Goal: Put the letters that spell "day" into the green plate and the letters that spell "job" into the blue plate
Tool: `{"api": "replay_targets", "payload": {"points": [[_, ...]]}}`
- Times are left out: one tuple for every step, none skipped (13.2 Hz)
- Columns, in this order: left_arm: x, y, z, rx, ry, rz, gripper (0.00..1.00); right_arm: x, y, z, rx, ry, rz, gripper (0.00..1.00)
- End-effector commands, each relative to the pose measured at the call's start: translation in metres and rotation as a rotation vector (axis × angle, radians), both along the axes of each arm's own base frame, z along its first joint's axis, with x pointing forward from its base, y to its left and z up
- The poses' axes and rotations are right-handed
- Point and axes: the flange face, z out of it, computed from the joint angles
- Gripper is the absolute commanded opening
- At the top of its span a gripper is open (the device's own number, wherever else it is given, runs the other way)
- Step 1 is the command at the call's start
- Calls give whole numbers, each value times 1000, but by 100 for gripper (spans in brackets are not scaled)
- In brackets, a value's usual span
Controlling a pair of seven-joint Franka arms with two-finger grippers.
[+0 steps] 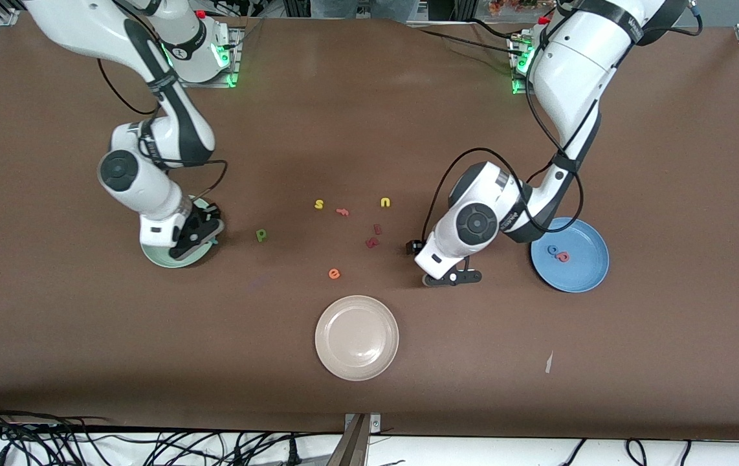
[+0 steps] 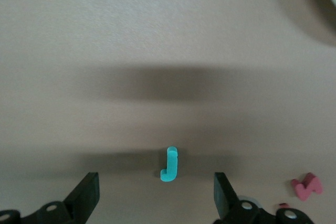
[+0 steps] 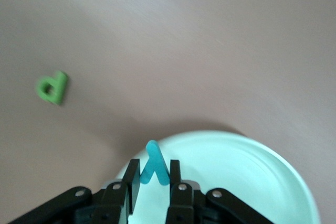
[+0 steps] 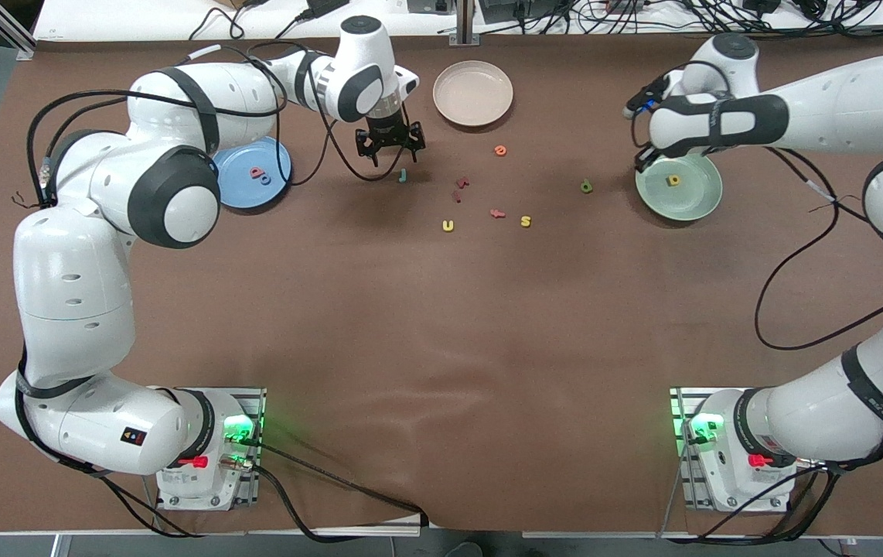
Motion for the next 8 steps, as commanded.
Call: {"api": "replay_targets", "payload": {"points": [[-7, -18, -10, 61, -39, -23, 90, 0, -39, 6, -21, 27, 1, 39], [-8, -19, -13, 63, -48, -32, 89, -1, -41, 5, -22, 36, -7, 45], [-9, -19, -16, 59, -51, -31, 88, -1, -42, 5, -20, 40, -20, 52], [-11, -20, -21, 55, -54, -33, 87, -1, -41, 5, -19, 38, -20, 56], [-11, -20, -23, 49, -59, -33, 85, -1, -35, 5, -13, 38, -21, 56], [-12, -20, -25, 49, -58, -33, 83, -1, -29, 6, -6, 38, -45, 56], [-11, -20, -25, 49, -60, -34, 78, 0, -15, 7, 1, 36, -93, 56], [-11, -20, -25, 51, -61, -37, 74, 6, 3, 11, 12, 25, -131, 56]]}}
